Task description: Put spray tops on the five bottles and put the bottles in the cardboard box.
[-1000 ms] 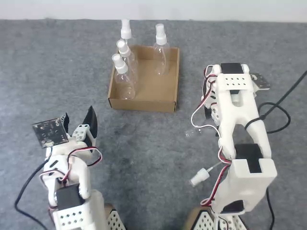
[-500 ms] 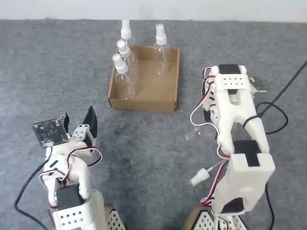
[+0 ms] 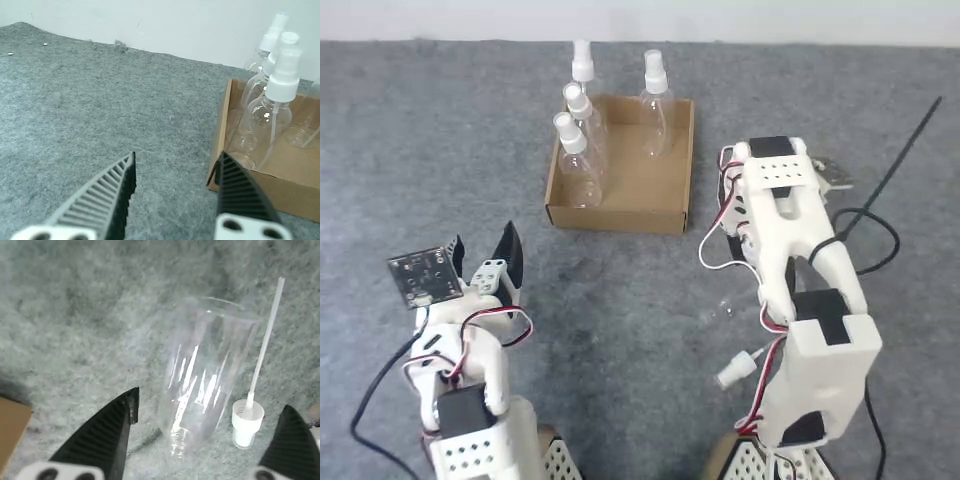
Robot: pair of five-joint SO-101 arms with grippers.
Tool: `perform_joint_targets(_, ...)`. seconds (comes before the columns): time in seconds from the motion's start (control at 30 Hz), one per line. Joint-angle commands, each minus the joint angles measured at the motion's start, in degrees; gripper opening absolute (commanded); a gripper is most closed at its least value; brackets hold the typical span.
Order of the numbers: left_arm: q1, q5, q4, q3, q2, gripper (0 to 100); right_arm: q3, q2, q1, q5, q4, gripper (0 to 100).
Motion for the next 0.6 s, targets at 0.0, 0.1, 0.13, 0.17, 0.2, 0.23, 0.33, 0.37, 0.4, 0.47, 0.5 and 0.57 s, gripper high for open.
perform_joint_targets(0.0,-0.26,-0.62,-2.02,0.04,-0.88,24,-4.04,-1.54,0.04,-0.7,0.31,37.1)
perform_joint_targets(0.1,-0.26,-0.62,-2.02,0.04,-0.88,24,-4.57,-1.54,-0.31,-0.7,0.75,37.1)
perform_joint_targets(0.13,-0.26,-0.62,-2.02,0.04,-0.88,24,-5.1,-1.54,-0.31,-0.7,1.54,37.1)
perform_joint_targets(0.17,-0.26,-0.62,-2.02,0.04,-0.88,24,-5.89,-1.54,-0.31,-0.7,2.51,37.2)
perform_joint_targets(0.2,-0.26,-0.62,-2.11,0.04,-0.88,24,-7.38,-1.54,-0.31,-0.7,3.82,37.2)
perform_joint_targets(0.23,-0.26,-0.62,-2.64,0.13,-0.88,24,-9.14,-1.54,-0.31,-0.7,5.32,37.2)
perform_joint_targets(0.33,-0.26,-0.62,-3.25,0.66,-0.88,24,-14.33,-1.54,-0.04,-0.7,9.01,37.2)
perform_joint_targets(0.37,-0.26,-0.62,-3.25,0.66,-0.88,24,-15.12,-1.54,-0.04,-0.7,9.1,37.2)
perform_joint_targets(0.4,-0.26,-0.62,-3.25,0.66,-0.88,24,-15.47,-1.54,0.04,-0.7,9.1,37.2)
perform_joint_targets(0.47,-0.26,-0.62,-3.25,0.66,-0.88,24,-15.65,-1.54,0.04,-0.7,9.01,37.2)
perform_joint_targets(0.5,-0.26,-0.62,-3.25,0.66,-0.88,24,-15.74,-1.54,0.04,-0.62,8.92,37.2)
perform_joint_targets(0.57,-0.26,-0.62,-3.25,0.66,-0.88,24,-15.74,-1.54,-0.31,-0.62,8.92,37.2)
